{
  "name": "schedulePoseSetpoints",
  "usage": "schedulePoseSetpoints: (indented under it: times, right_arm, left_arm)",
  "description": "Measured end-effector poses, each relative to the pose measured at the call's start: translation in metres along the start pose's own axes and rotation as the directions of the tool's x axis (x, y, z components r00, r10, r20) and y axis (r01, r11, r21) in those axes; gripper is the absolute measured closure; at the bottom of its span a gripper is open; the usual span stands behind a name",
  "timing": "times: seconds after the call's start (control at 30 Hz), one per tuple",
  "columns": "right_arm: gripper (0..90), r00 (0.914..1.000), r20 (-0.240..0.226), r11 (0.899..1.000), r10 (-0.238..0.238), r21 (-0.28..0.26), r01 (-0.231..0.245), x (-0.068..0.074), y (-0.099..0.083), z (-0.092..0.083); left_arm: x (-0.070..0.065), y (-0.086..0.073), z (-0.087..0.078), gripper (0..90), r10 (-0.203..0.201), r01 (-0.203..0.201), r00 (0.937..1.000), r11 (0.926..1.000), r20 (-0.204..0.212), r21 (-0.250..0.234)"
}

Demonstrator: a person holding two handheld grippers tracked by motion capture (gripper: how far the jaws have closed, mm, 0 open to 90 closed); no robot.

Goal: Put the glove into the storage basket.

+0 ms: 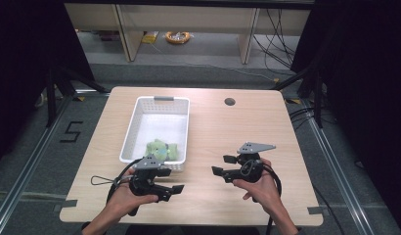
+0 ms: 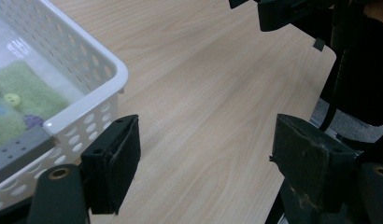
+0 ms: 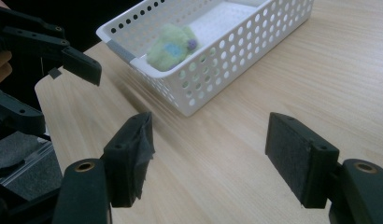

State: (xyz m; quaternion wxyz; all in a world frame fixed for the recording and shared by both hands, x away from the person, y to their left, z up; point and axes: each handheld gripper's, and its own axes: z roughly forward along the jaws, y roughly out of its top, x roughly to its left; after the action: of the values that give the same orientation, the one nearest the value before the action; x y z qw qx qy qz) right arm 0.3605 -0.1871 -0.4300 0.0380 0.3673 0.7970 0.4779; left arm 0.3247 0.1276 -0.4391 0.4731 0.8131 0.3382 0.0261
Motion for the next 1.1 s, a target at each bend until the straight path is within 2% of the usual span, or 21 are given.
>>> schedulePoseSetpoints:
  times: [0.23, 0.27, 0.3, 0.37, 0.4, 0.47, 0.5, 0.53, 0.57, 0.63, 0.67, 0.7, 0.73, 0.77, 0.8, 0.87, 0.93, 0.97, 1.0, 1.03, 1.1]
  right_arm:
    - [32.1, 0.9997, -0.013, 1.000, -0.020, -0.004, 0.020, 0.002, -0.008, 0.000]
    - [32.1, 0.9988, -0.015, 0.999, -0.047, -0.002, 0.047, 0.001, -0.009, 0.000]
    - [32.1, 0.9999, -0.011, 1.000, -0.002, -0.002, 0.002, 0.004, -0.010, -0.001]
    - [31.7, 0.9991, -0.008, 0.999, -0.041, 0.003, 0.041, 0.002, -0.013, -0.001]
    - [31.4, 0.9999, -0.007, 1.000, -0.008, -0.001, 0.008, 0.005, -0.015, -0.001]
    - [31.1, 0.9995, -0.011, 1.000, -0.029, 0.002, 0.029, 0.003, -0.018, -0.001]
    - [31.0, 0.9996, -0.002, 1.000, -0.027, 0.007, 0.027, 0.004, -0.019, -0.002]
    - [30.7, 0.9996, -0.017, 1.000, -0.024, 0.005, 0.024, 0.003, -0.020, -0.001]
    - [30.4, 0.9998, -0.019, 1.000, -0.001, 0.008, 0.002, 0.005, -0.024, -0.001]
    - [30.1, 1.0000, -0.005, 1.000, -0.003, 0.016, 0.003, 0.006, -0.025, -0.002]
    - [29.5, 0.9996, -0.020, 1.000, -0.021, 0.006, 0.021, 0.004, -0.026, 0.000]
    - [29.4, 0.9998, -0.019, 1.000, 0.002, 0.020, -0.002, 0.006, -0.028, -0.001]
    - [29.2, 0.9997, -0.004, 0.999, -0.022, 0.023, 0.022, 0.005, -0.029, -0.002]
    - [28.9, 0.9998, -0.020, 1.000, -0.004, 0.018, 0.005, 0.006, -0.031, -0.001]
    - [28.7, 0.9996, -0.017, 1.000, -0.023, 0.012, 0.023, 0.004, -0.032, -0.001]
    - [27.9, 0.9998, -0.011, 1.000, -0.014, 0.018, 0.015, 0.005, -0.035, -0.002]
    - [26.9, 0.9997, -0.016, 1.000, -0.020, 0.018, 0.021, 0.004, -0.038, -0.001]
    - [26.4, 0.9997, -0.024, 1.000, -0.005, 0.019, 0.005, 0.005, -0.040, -0.001]
    - [25.6, 0.9995, -0.021, 1.000, -0.022, 0.019, 0.022, 0.003, -0.042, -0.001]
    - [25.4, 0.9996, -0.025, 1.000, 0.009, 0.029, -0.009, 0.006, -0.043, -0.002]
    - [25.3, 0.9985, -0.035, 0.999, -0.043, 0.027, 0.044, 0.001, -0.045, -0.001]
  left_arm:
    - [-0.003, -0.006, 0.004, 23.5, 0.023, -0.023, 0.9997, 0.9997, -0.002, -0.002]
    - [-0.004, -0.006, 0.004, 23.5, 0.034, -0.034, 0.9994, 0.9994, -0.011, -0.002]
    - [-0.004, -0.007, 0.004, 23.5, 0.037, -0.037, 0.9992, 0.9993, -0.011, -0.002]
    - [-0.004, -0.009, 0.004, 23.5, 0.020, -0.020, 0.9998, 0.9998, -0.001, -0.010]
    - [-0.004, -0.010, 0.004, 23.5, 0.029, -0.029, 0.9996, 0.9996, -0.003, -0.007]
    - [-0.004, -0.013, 0.004, 23.4, 0.041, -0.041, 0.9992, 0.9992, -0.004, 0.003]
    - [-0.004, -0.014, 0.005, 23.4, 0.031, -0.031, 0.9995, 0.9995, -0.005, 0.006]
    - [-0.005, -0.016, 0.005, 23.4, 0.031, -0.031, 0.9995, 0.9995, -0.006, 0.001]
    - [-0.005, -0.018, 0.006, 23.4, 0.028, -0.028, 0.9996, 0.9996, -0.006, 0.000]
    - [-0.006, -0.022, 0.007, 23.3, 0.026, -0.026, 0.9996, 0.9996, -0.009, 0.007]
    - [-0.006, -0.023, 0.008, 23.3, 0.030, -0.030, 0.9995, 0.9995, -0.012, 0.011]
    - [-0.006, -0.025, 0.009, 23.2, 0.027, -0.027, 0.9996, 0.9996, -0.012, 0.008]
    - [-0.006, -0.026, 0.010, 23.2, 0.031, -0.031, 0.9994, 0.9994, -0.016, 0.012]
    - [-0.007, -0.028, 0.011, 23.2, 0.025, -0.025, 0.9996, 0.9996, -0.014, 0.014]
    - [-0.007, -0.030, 0.012, 23.2, 0.028, -0.028, 0.9995, 0.9993, -0.016, 0.024]
    - [-0.006, -0.032, 0.013, 23.2, 0.040, -0.039, 0.9991, 0.9986, -0.012, 0.034]
    - [-0.005, -0.036, 0.015, 23.2, 0.025, -0.025, 0.9996, 0.9989, -0.012, 0.039]
    - [-0.005, -0.037, 0.015, 23.2, 0.027, -0.026, 0.9995, 0.9986, -0.017, 0.047]
    - [-0.004, -0.039, 0.016, 23.2, 0.026, -0.025, 0.9996, 0.9988, -0.014, 0.043]
    - [-0.004, -0.040, 0.017, 23.2, 0.018, -0.018, 0.9998, 0.9993, -0.012, 0.034]
    - [-0.004, -0.043, 0.017, 23.0, 0.025, -0.024, 0.9996, 0.9987, -0.013, 0.044]
